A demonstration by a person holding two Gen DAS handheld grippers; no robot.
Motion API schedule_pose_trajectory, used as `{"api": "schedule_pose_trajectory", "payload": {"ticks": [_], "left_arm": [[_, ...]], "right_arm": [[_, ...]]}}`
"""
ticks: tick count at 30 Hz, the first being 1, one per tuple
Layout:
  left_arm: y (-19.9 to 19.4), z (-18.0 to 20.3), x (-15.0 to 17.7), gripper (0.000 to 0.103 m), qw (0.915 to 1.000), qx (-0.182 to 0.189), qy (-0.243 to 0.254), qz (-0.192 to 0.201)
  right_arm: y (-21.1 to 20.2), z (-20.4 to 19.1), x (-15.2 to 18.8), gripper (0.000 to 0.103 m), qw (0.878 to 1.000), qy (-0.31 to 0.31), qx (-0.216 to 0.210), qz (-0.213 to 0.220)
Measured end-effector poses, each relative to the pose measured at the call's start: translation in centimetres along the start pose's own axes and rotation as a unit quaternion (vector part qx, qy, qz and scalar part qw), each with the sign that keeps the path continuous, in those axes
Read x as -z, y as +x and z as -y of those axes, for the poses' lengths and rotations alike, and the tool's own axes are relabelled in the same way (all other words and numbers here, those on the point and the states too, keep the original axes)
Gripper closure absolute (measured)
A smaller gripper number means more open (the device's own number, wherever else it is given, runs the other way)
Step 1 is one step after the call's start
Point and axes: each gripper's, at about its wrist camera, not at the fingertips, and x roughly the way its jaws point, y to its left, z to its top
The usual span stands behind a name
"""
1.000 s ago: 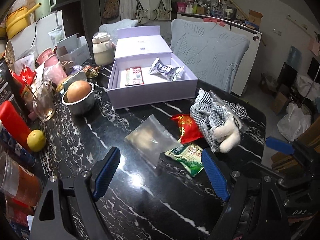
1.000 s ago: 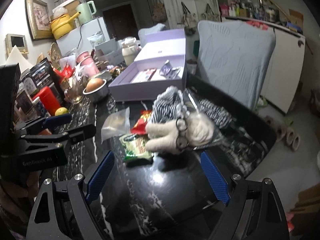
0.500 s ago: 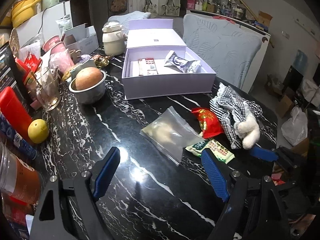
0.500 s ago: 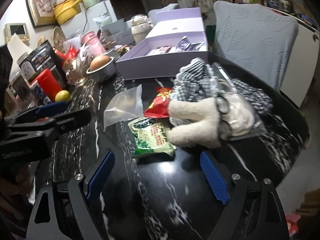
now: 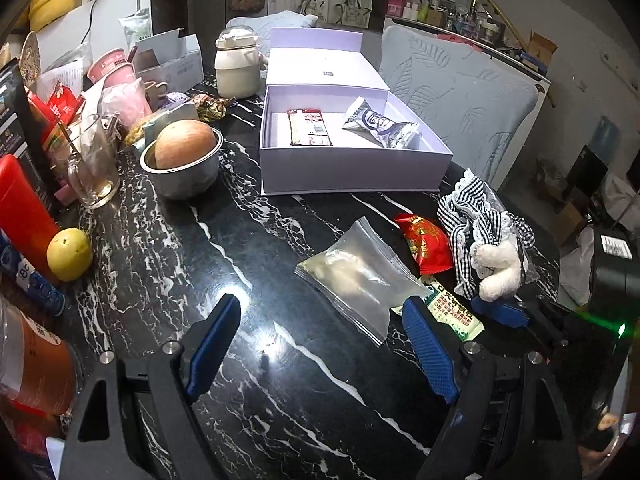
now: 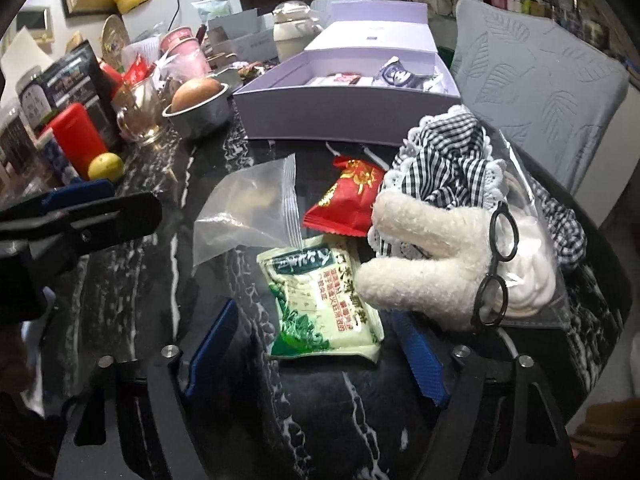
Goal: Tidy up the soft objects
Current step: 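Grasp the clear zip bag with the left tool while the right tool grasps the green packet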
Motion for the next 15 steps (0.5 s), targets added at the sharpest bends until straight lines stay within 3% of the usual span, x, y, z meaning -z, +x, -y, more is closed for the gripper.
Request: {"api": "schedule_pose_trajectory", "payload": {"ticks": [1, 3, 5, 10, 15], "left_arm": [[0.1, 0.0, -0.1, 0.020, 1.0000, 0.000, 0.000, -0.001], [0.3, 0.0, -0.2, 0.020, 1.0000, 0.001, -0.001, -0.003], [0.5, 0.1, -0.4, 0.020, 1.0000, 0.004, -0.001, -0.006], [1.0, 0.5, -0.8, 0.020, 0.9999, 0.012, -0.004, -0.010], [2.2, 1.8, -1.3, 0.020, 0.9996, 0.020, 0.001, -0.020]], "right_arm": [[0.1, -0.2, 0.0, 0.033, 1.000, -0.007, 0.009, 0.001], [0.1, -0.6, 0.1, 0.056, 0.999, -0.024, 0.034, 0.003], [0.0, -0.7, 0.1, 0.061, 0.999, -0.029, 0.031, 0.003], [-1.1, -0.5, 0.9, 0.064, 1.000, -0.013, -0.002, 0.002], [-3.0, -0.5, 2.3, 0.064, 1.000, -0.008, 0.003, 0.007]]}}
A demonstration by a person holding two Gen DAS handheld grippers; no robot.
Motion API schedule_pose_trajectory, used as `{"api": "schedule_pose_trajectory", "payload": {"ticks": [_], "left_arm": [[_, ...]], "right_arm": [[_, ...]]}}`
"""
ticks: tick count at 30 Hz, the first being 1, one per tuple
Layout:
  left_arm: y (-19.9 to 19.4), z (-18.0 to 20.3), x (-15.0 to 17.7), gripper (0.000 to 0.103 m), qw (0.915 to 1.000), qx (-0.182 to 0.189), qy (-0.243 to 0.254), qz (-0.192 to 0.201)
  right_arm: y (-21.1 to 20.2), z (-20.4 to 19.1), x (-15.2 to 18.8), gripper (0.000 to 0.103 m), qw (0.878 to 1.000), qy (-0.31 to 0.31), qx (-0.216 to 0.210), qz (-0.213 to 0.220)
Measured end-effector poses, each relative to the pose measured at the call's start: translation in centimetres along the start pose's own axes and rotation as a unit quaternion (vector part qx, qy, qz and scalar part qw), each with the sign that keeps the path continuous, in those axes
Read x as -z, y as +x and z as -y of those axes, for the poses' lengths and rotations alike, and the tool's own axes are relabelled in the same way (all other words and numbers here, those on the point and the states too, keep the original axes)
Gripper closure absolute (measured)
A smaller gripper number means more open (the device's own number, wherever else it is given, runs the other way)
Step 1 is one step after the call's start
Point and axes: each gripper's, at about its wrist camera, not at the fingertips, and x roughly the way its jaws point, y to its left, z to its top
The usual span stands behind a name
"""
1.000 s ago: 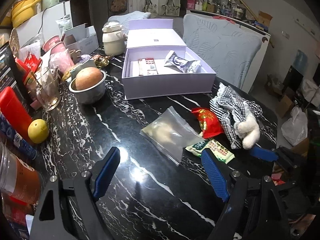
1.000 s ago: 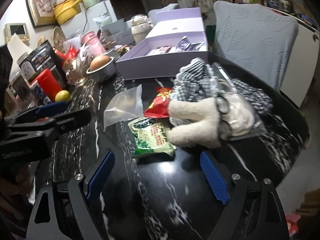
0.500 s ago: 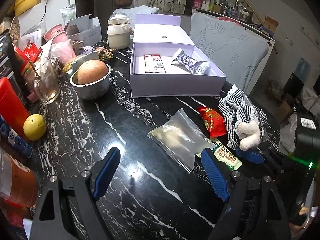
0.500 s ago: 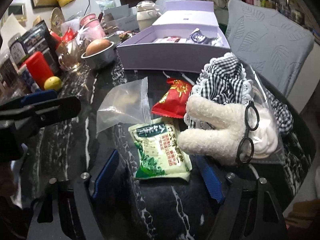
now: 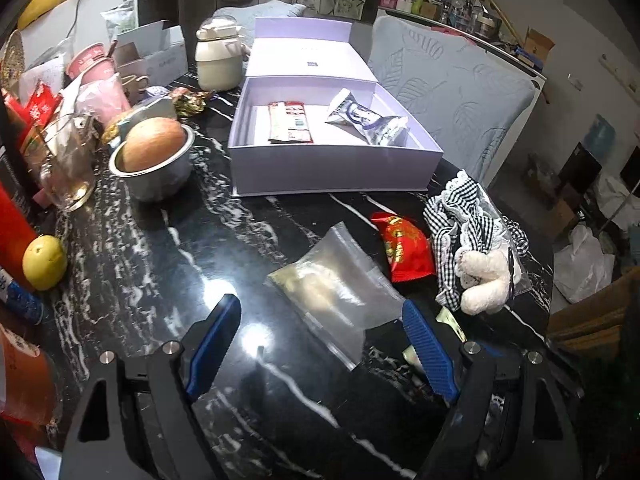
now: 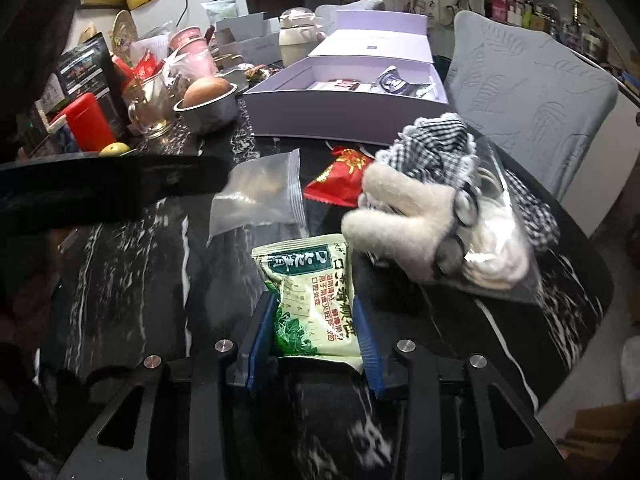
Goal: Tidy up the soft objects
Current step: 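Grasp the clear zip bag with the left tool while the right tool grasps the green packet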
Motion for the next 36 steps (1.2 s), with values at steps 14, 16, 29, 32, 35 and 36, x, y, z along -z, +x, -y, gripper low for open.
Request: {"api": "schedule_pose_trajectory", "payload": {"ticks": [14, 16, 29, 32, 35, 36], "left_arm": [[5.2, 1.9, -1.7, 0.020, 0.9978, -0.039, 0.001, -0.054], [5.9, 1.6, -1.6, 0.020, 0.9968, -0.043, -0.006, -0.067], [6.2, 0.6, -0.9, 0.067, 0.9983, -0.007, -0.014, -0.057], [5.3, 1.3, -0.5, 0.073, 0.9989, 0.001, -0.005, -0.047], [3.8, 1.9, -0.1, 0.074, 0.9996, 0.003, 0.007, -0.028], [3.4, 1.9, 0.0, 0.075, 0.9997, 0.003, 0.010, -0.024]], "right_arm": [[-3.0, 4.2, 1.4, 0.064, 0.998, 0.063, 0.017, 0.018], [-3.0, 4.5, 1.4, 0.064, 0.997, 0.067, 0.015, 0.019], [-3.2, 4.7, 1.7, 0.064, 0.997, 0.077, -0.003, 0.023], [-3.3, 4.7, 2.0, 0.064, 0.996, 0.082, -0.005, 0.026], [-3.4, 4.8, 2.3, 0.064, 0.996, 0.087, -0.008, 0.030], [-3.4, 4.8, 2.4, 0.064, 0.996, 0.088, -0.009, 0.031]]}}
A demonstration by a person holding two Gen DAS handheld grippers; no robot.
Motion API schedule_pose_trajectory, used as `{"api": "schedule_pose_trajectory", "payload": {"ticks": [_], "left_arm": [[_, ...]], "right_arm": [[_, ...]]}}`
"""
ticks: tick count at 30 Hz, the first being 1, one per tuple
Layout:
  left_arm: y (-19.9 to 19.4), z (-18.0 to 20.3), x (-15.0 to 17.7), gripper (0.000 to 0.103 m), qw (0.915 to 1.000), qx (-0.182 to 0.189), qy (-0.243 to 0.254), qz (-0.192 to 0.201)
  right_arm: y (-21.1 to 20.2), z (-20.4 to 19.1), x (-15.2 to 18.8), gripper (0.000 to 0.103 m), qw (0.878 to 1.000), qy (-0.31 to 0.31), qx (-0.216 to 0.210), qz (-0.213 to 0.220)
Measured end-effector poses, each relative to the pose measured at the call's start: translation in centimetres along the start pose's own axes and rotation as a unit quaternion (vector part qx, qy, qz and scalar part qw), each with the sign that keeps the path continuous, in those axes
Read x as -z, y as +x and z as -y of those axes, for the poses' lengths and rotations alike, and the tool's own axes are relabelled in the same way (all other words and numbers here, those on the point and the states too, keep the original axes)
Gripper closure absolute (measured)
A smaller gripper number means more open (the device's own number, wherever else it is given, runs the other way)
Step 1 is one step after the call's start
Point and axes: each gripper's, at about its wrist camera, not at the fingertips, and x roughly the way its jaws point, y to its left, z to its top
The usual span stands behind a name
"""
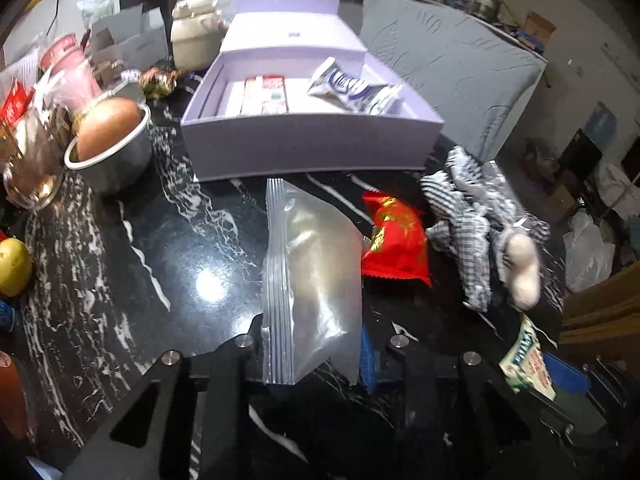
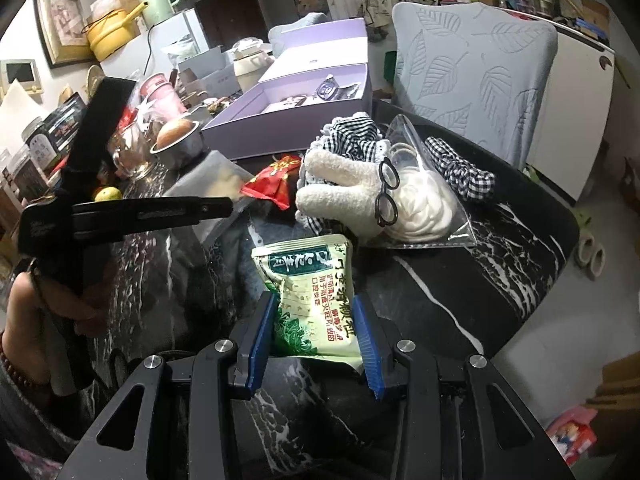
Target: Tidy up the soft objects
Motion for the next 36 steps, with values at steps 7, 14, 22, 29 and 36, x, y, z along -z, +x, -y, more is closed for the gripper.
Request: {"api": "schedule_pose_trajectory", "payload": {"ticks": [7, 14, 22, 29, 36], "left_arm": [[-2.7, 1.4, 1.6, 0.075, 0.9996, 0.006, 0.025, 0.014], [-4.6, 2.2, 3.6, 0.075, 0.9991, 0.018, 0.031, 0.021], [-7.6, 2.6, 5.3, 0.075, 0.9983, 0.024, 0.027, 0.046], [-9.3, 3.0, 4.8, 0.075, 0.9968, 0.027, 0.031, 0.068], [-10.6, 3.6, 1.8, 0.075, 0.9926, 0.025, 0.051, 0.107]], "right_arm": [[-0.6, -0.1, 0.5, 0.064, 1.000, -0.001, 0.001, 0.011], [-1.5, -0.4, 1.1, 0.064, 1.000, 0.002, -0.019, 0.020], [-3.4, -1.4, 1.7, 0.064, 0.999, -0.011, -0.036, 0.039], [-4.6, -1.8, 0.5, 0.064, 0.997, -0.024, -0.047, 0.056], [-4.9, -1.5, -2.6, 0.064, 0.995, -0.041, -0.050, 0.076]]}}
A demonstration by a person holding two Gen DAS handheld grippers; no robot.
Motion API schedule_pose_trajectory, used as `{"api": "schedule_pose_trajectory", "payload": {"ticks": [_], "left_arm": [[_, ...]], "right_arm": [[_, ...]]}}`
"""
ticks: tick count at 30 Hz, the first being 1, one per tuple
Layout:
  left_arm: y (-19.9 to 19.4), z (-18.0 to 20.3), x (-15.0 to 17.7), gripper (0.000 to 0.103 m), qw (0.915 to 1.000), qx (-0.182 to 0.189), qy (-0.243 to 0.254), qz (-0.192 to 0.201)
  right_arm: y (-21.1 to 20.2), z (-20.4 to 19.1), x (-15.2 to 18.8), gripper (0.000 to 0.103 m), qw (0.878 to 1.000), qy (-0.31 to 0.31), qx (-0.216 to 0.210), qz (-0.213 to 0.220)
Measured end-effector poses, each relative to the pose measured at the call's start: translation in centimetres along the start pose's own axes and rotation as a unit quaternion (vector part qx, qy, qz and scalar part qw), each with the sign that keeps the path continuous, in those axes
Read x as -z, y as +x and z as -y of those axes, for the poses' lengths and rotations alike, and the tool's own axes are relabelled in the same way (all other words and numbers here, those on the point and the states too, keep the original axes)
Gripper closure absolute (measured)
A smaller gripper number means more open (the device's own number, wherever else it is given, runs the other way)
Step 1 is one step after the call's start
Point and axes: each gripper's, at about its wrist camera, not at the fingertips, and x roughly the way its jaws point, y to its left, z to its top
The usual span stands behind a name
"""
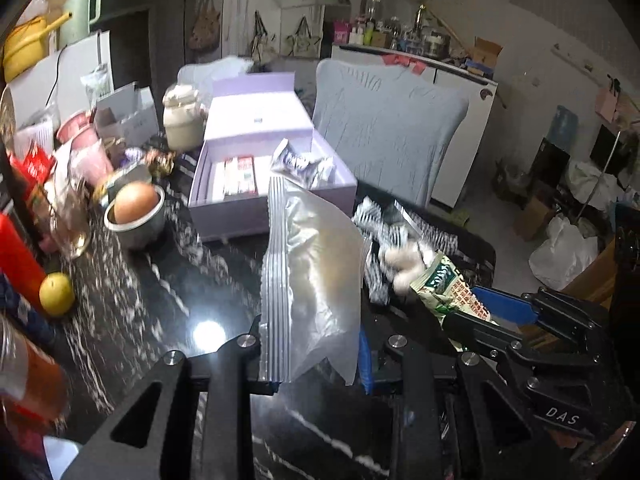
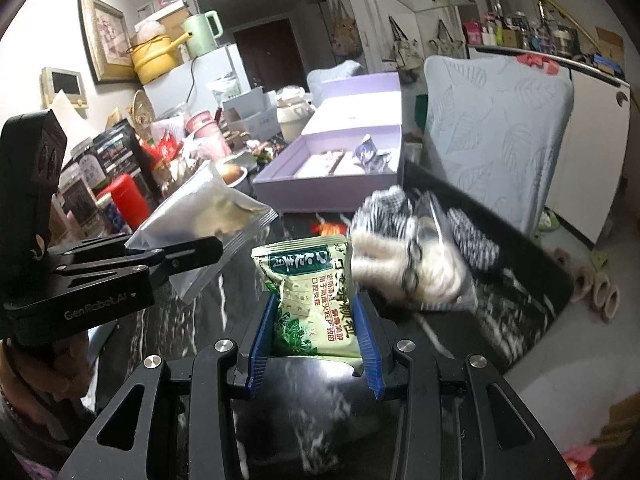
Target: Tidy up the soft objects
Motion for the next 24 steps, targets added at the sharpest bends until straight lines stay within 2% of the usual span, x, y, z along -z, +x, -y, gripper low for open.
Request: {"api": "schedule_pose_trajectory", "payload": {"ticks": [9, 24], "left_arm": [[0.4, 1.2, -3.8, 0.075, 0.9991, 0.019, 0.014, 0.036], [1.8, 1.4, -10.1, 0.075, 0.9944, 0.025, 0.029, 0.098]], "right_arm": [[0.1, 0.6, -4.1, 0.064, 0.999, -0.022, -0.009, 0.022], [0.3, 2.3, -10.8, 0.064, 0.997, -0.038, 0.003, 0.072]]}}
